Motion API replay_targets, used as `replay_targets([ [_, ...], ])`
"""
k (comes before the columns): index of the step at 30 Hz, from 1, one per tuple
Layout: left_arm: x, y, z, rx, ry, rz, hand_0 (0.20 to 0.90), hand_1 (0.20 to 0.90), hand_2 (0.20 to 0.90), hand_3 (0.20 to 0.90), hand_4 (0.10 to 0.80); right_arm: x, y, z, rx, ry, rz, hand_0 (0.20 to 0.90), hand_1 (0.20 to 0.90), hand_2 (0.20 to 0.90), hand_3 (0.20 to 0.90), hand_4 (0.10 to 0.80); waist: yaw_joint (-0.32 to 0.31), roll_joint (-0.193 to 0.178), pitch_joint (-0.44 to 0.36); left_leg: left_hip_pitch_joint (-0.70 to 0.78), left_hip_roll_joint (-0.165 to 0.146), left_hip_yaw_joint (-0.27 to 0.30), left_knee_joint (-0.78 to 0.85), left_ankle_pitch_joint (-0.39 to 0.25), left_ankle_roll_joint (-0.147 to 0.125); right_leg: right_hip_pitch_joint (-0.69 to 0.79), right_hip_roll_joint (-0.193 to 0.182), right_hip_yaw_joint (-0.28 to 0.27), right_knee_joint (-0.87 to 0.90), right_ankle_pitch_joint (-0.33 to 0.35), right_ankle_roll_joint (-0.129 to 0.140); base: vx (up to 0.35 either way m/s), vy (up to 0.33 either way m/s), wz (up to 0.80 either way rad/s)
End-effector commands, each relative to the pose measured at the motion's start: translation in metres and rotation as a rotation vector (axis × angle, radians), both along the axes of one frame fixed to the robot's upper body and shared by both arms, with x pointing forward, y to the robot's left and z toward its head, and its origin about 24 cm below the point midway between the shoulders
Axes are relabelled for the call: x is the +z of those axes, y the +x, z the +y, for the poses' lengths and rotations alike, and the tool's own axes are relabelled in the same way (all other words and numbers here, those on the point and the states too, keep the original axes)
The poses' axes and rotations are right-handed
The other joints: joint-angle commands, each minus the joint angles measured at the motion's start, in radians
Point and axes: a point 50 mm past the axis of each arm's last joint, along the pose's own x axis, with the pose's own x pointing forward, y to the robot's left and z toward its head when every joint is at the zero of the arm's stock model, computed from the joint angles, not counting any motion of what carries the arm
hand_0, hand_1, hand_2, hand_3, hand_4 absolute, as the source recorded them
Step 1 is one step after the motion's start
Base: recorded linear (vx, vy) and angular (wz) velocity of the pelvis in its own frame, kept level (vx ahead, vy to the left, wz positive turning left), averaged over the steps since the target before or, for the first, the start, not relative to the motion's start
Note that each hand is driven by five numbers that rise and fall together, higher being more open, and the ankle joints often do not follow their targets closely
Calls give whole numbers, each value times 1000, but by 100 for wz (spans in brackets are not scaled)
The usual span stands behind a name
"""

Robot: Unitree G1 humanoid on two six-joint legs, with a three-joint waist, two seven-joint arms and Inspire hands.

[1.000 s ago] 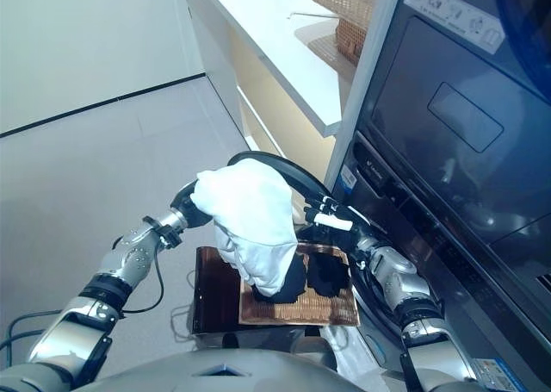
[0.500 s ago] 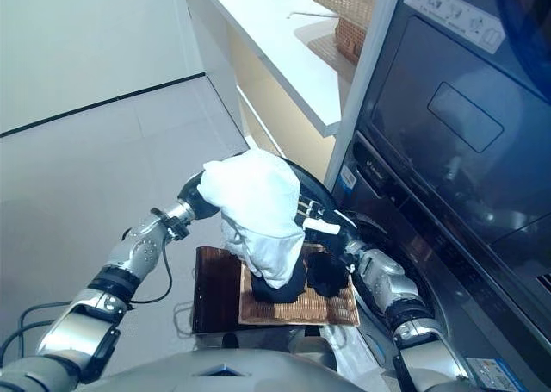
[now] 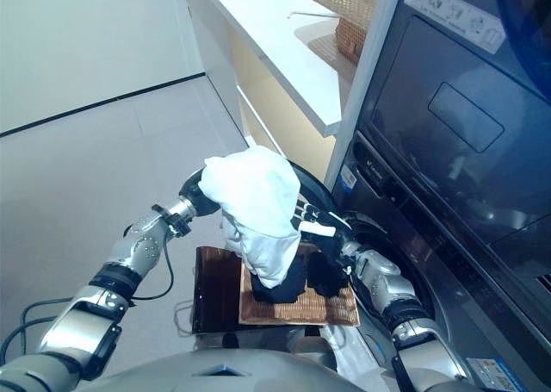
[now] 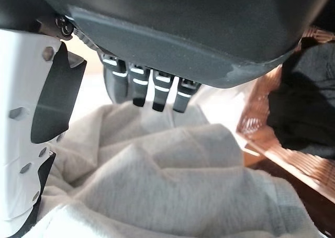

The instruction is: Pick up the clothes and place them into the washing machine

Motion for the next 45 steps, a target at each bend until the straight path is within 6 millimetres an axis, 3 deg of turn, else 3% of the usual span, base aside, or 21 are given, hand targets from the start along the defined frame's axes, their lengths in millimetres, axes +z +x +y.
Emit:
replay_targets([
  [1,96,52,-22,-17,-172,-377,200,200,200,200,300,42,37,30,88,120,-218,900,900,900,900,800,23,-37,-76,4,36,-35,-7,-36,-82,-50,-27,-36,12,10,33,0,0,0],
  [23,85,50,-20,-13,-61,-368,200,200,200,200,300,48,35,47,174,153,-241,900,900,900,900,800,25,-38,-73,2,35,-36,-7,-34,-81,-51,-27,-35,13,11,32,0,0,0],
  [45,79,49,-5,44,14,-367,200,200,200,200,300,55,35,50,198,169,-274,900,900,900,900,800,25,-41,-73,4,35,-35,-7,-36,-81,-50,-26,-35,13,9,30,0,0,0],
])
